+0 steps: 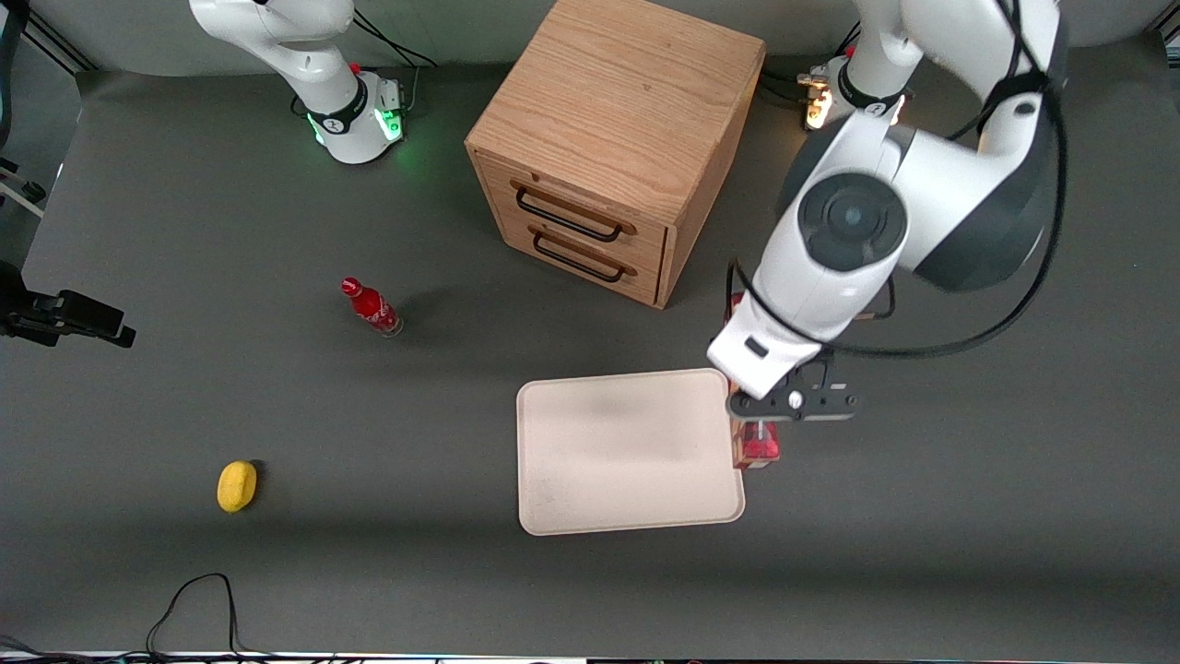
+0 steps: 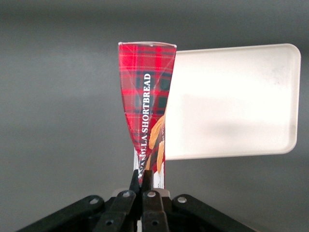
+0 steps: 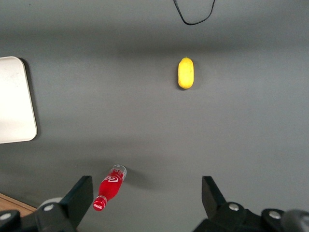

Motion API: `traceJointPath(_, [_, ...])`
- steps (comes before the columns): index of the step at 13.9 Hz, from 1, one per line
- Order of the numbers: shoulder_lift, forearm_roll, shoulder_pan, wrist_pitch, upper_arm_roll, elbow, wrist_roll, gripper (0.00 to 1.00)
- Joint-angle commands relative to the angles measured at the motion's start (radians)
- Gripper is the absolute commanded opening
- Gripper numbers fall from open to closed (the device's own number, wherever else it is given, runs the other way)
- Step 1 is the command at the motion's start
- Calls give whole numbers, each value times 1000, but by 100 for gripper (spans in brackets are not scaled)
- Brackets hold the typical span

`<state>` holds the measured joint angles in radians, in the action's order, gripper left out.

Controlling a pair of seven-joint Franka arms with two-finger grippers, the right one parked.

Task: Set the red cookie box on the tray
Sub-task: 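Lower the box onto the tray's edge and open the left gripper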

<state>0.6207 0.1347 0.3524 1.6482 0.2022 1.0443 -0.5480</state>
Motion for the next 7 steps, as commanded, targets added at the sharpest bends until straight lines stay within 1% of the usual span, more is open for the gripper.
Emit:
traceJointPath(1, [106, 16, 0, 79, -1, -32, -6, 0])
traceJointPath(5, [166, 19, -9, 252, -4, 68, -1, 0])
traceJointPath(7, [204, 20, -15, 315, -4, 85, -1, 0])
